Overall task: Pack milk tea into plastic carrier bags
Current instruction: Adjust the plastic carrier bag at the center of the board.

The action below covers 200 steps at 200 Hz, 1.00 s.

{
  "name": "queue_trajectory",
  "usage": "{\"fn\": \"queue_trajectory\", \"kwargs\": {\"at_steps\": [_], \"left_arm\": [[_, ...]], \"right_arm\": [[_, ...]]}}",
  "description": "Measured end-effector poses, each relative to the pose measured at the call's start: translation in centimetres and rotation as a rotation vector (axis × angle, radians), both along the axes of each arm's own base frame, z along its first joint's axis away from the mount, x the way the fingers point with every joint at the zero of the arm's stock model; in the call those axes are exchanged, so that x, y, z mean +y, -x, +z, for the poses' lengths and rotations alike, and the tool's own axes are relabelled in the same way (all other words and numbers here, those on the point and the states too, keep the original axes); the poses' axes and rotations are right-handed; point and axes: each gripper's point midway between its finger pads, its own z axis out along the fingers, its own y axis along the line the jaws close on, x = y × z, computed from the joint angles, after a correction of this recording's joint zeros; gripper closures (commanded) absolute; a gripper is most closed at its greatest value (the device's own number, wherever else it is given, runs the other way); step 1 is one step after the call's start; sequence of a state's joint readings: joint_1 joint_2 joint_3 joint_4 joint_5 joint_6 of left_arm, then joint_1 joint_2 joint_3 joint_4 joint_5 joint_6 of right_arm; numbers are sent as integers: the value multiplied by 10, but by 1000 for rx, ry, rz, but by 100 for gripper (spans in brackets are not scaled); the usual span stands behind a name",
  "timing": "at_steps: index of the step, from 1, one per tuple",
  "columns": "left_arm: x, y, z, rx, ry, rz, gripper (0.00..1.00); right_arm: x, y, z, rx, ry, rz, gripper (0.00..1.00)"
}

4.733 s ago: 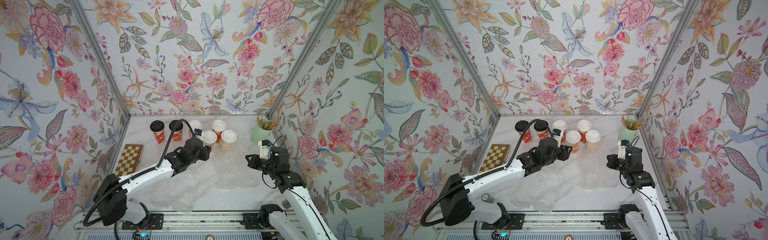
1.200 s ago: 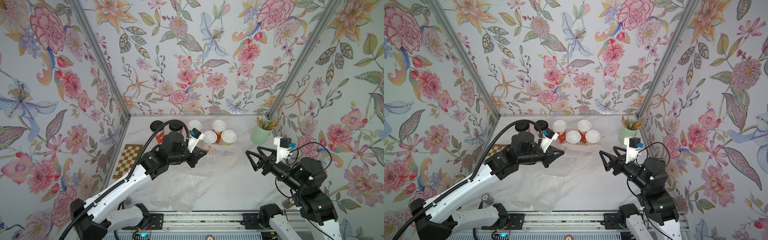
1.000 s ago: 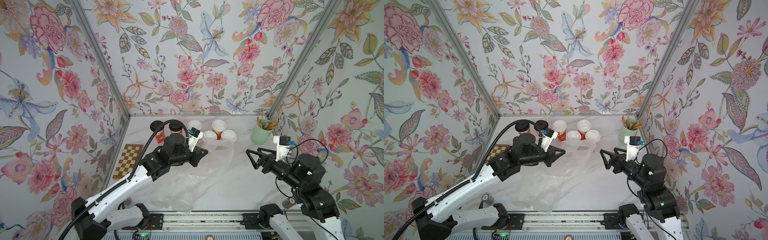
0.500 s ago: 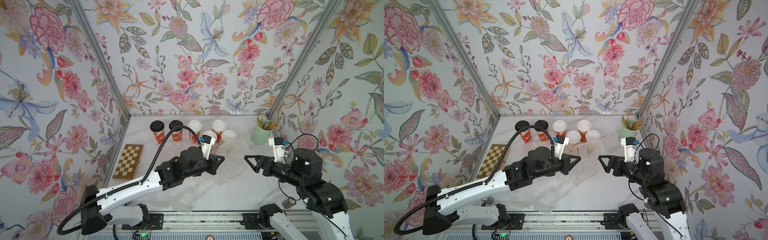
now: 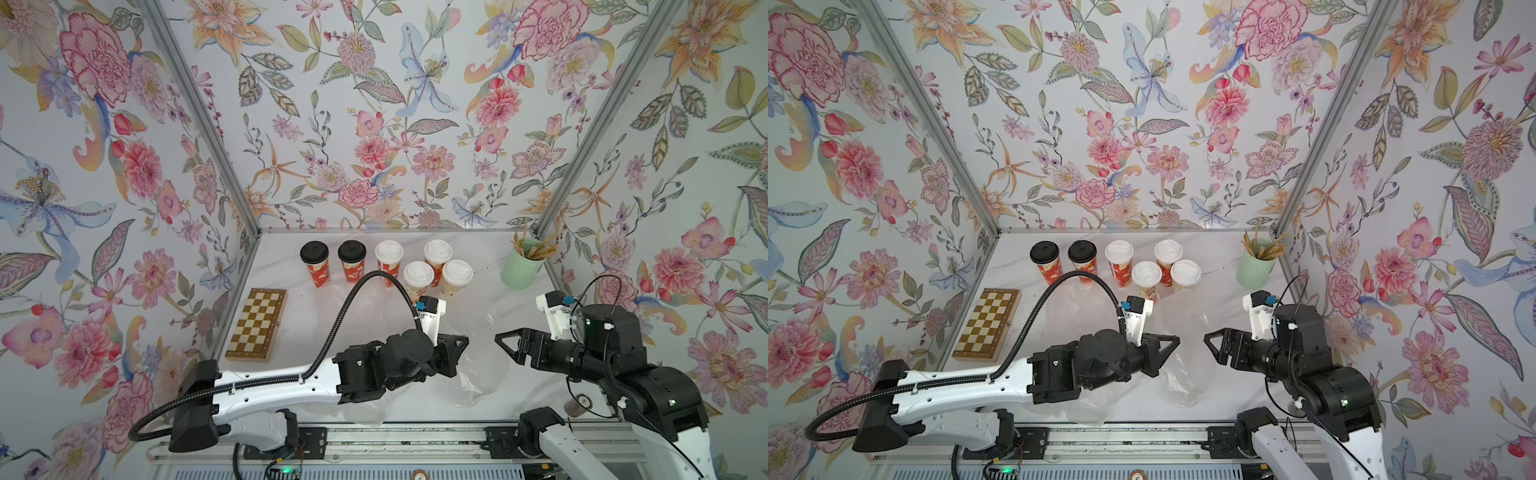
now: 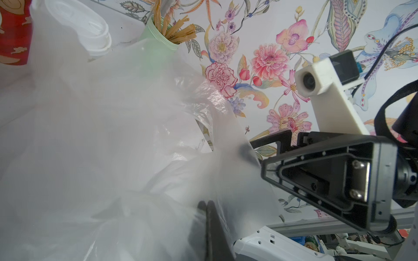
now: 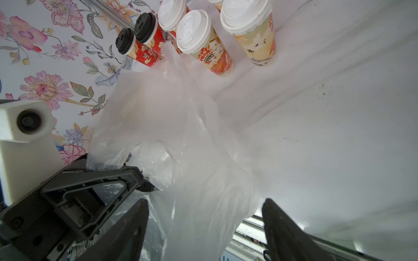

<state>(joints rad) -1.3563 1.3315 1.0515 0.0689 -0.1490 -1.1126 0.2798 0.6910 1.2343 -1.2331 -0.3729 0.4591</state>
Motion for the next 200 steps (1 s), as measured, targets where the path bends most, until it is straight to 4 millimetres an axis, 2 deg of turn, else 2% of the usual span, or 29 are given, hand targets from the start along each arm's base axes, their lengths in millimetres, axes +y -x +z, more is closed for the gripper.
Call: {"fn": "queue_trajectory", "kwargs": {"at_steps": [33,61,118,167,200], "left_arm": [[-3,-7,-21,-4,-61,14,100],[5,-17,-35,-27,-146,1,100],[20,-45,-45,-44,-210,-18,100],[25,-37,-43,-49,-210,-91,100],[27,-30,-50,-47,-222,-124,100]], "right_arm": [[-3,-13,-14,23,97,37,24],[3,-28,-25,49,149,100,25],[8,-50,-46,61,192,139,24],[29,-66,-58,81,135,225,30],[35,-81,-60,56,134,243,33]]}}
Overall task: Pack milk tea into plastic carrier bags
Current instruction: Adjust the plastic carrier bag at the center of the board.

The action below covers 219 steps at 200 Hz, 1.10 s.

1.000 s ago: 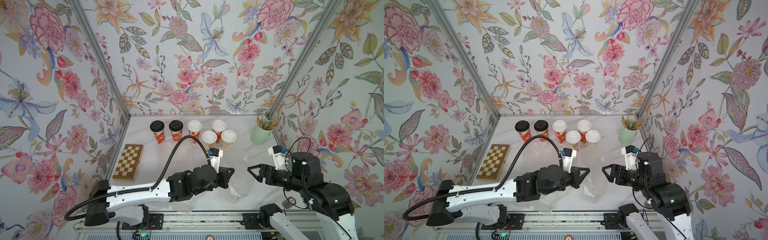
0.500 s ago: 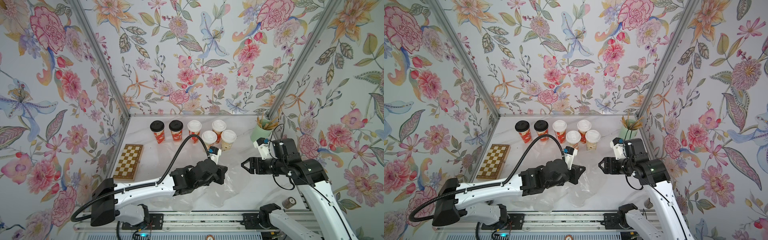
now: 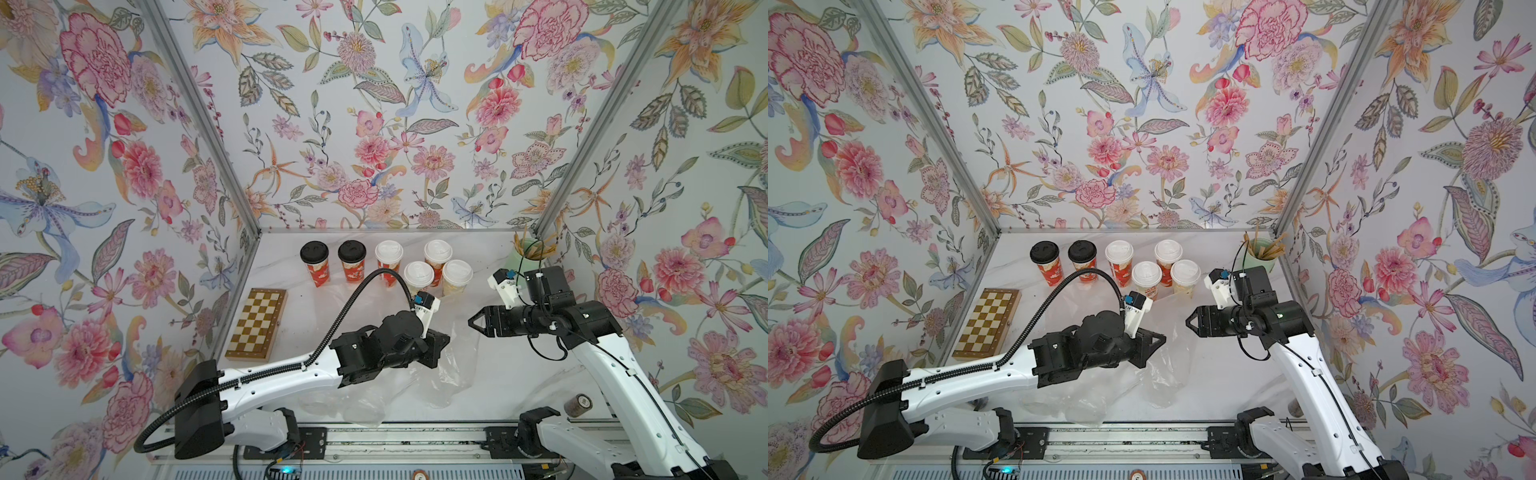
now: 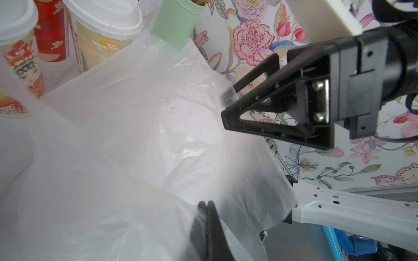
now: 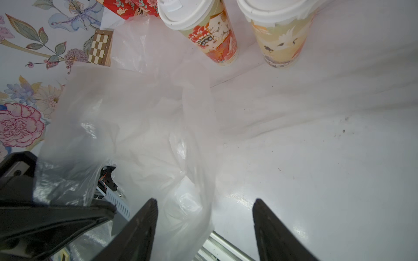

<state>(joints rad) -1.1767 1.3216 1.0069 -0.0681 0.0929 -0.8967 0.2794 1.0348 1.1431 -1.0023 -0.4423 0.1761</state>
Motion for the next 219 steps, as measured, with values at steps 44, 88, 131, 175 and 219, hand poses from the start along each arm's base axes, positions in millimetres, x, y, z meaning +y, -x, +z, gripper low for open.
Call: {"fn": "queue_trajectory", "kwargs": {"at_steps": [44,88,131,175,219], "left_arm": [[1,2,1,-8,-4,-13,100],[9,0,-2,-23,-40,4,100],[13,-10,13,-73,-62,33,100],[24,-37,30,-124,-69,108,100],[44,-52,15,-110,-154,148,100]], "right_arm": [[14,-13,-8,32,-39,46,54],[16,-10,-1,39,-78,21,85],[10,-2,22,-20,-93,-22,100],[4,-1,41,-78,-70,-67,100],[10,-6,27,-38,-48,-91,98]]}}
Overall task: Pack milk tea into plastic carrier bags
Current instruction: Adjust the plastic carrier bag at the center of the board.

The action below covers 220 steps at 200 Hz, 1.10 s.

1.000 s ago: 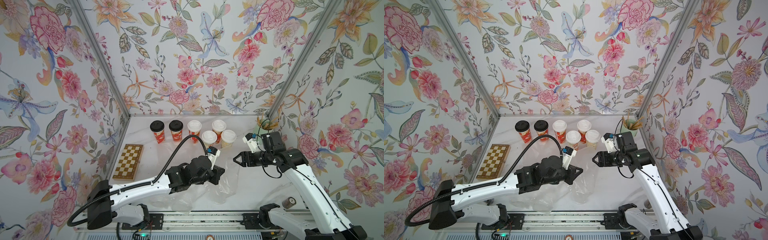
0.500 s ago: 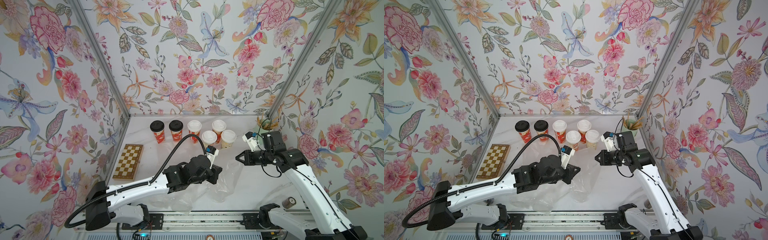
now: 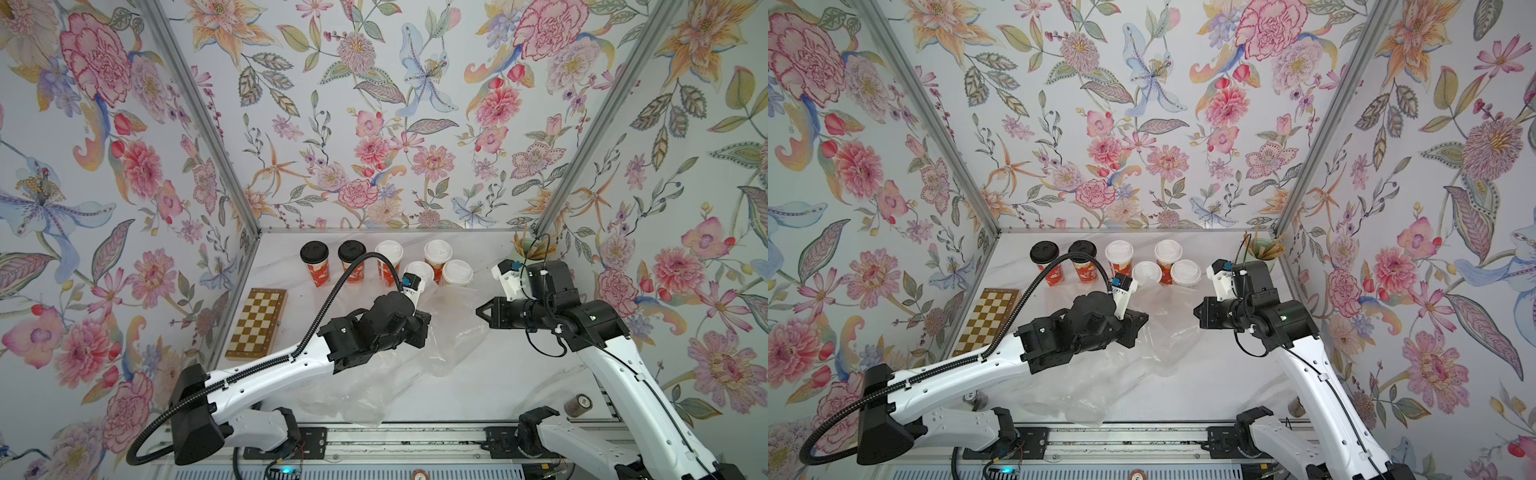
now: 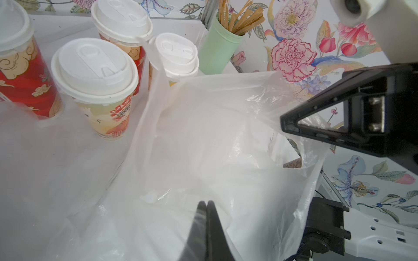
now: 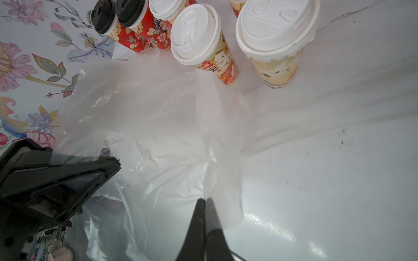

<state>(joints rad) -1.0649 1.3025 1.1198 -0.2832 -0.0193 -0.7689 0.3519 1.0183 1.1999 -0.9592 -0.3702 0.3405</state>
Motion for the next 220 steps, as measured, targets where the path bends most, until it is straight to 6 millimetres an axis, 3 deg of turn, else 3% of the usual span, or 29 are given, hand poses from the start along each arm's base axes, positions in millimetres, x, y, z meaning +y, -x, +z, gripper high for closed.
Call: {"fn": "queue_trajectory", "kwargs": {"at_steps": [22,40,57,98,129,179,220], "left_arm": [[7,-3,-7,19,-26,13,90],[10,-4,-9,28,-37,14,69],[14,-5,-11,36,-44,23,57],[29,-18,-13,27,-78,58,50],[37,-26,-6,8,-95,73,54],[34,-25,-1,2,-88,38,90],[26,-20,6,11,-28,10,100]], "right_arm": [[8,0,-5,22,-2,13,85],[15,0,-9,44,-3,18,68],[19,1,-10,49,-1,32,54],[22,1,-8,52,32,27,43],[21,4,-3,57,63,25,38],[30,25,-3,99,79,79,36],[36,34,-11,127,132,67,30]]}}
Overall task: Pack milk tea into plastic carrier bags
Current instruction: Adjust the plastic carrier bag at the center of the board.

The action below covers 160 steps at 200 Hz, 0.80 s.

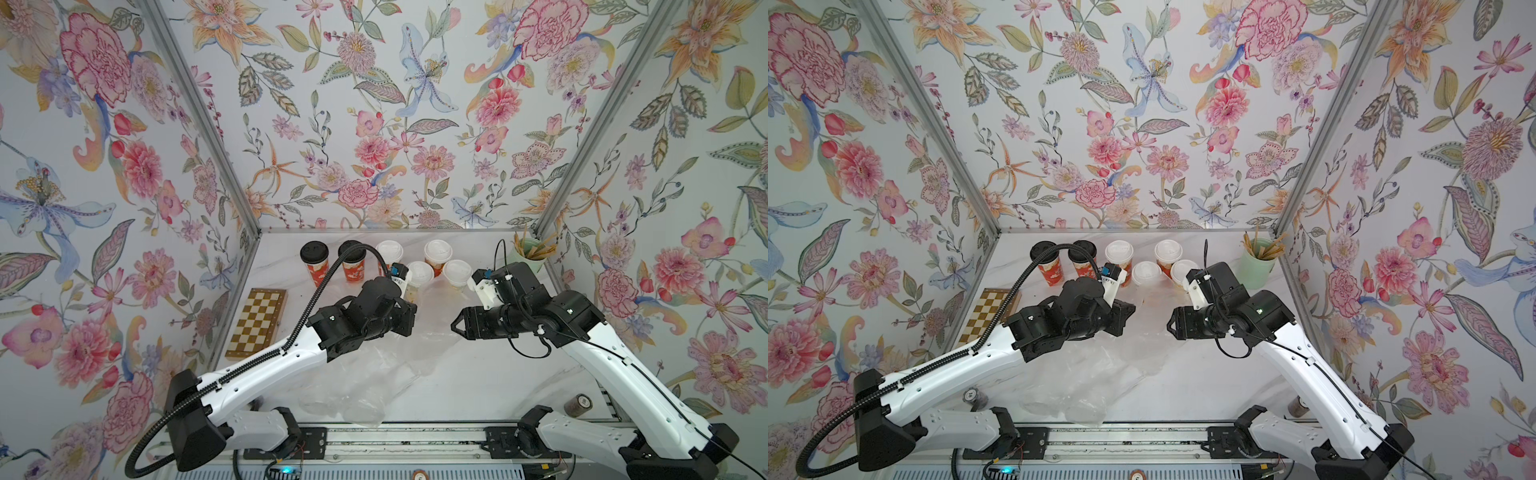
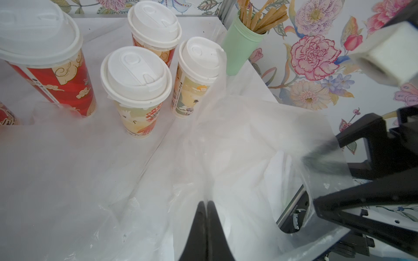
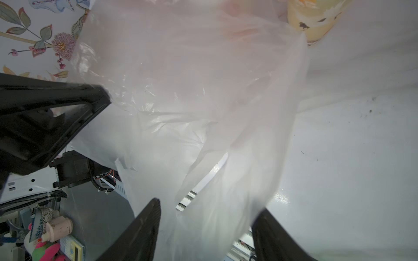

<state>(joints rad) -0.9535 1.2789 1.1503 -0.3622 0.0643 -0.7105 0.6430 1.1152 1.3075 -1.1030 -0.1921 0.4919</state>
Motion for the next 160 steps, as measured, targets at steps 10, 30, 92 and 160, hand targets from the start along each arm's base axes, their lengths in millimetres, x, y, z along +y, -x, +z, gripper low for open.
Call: {"fn": "queue_trajectory", "kwargs": {"at_steps": [10,30,92,160], "left_arm": [[-1,2,2,4,19,-4,100],[-2,4,7,3,63,-4,100],[-4,3,11,11,121,14,100],[4,-3,10,3,119,72,100]], "right_arm": [[1,0,0,-9,19,-19,28],[4,0,0,-31,50,-50,26],[29,21,-10,-9,84,-38,35],[2,35,-2,-47,32,-122,57]]}}
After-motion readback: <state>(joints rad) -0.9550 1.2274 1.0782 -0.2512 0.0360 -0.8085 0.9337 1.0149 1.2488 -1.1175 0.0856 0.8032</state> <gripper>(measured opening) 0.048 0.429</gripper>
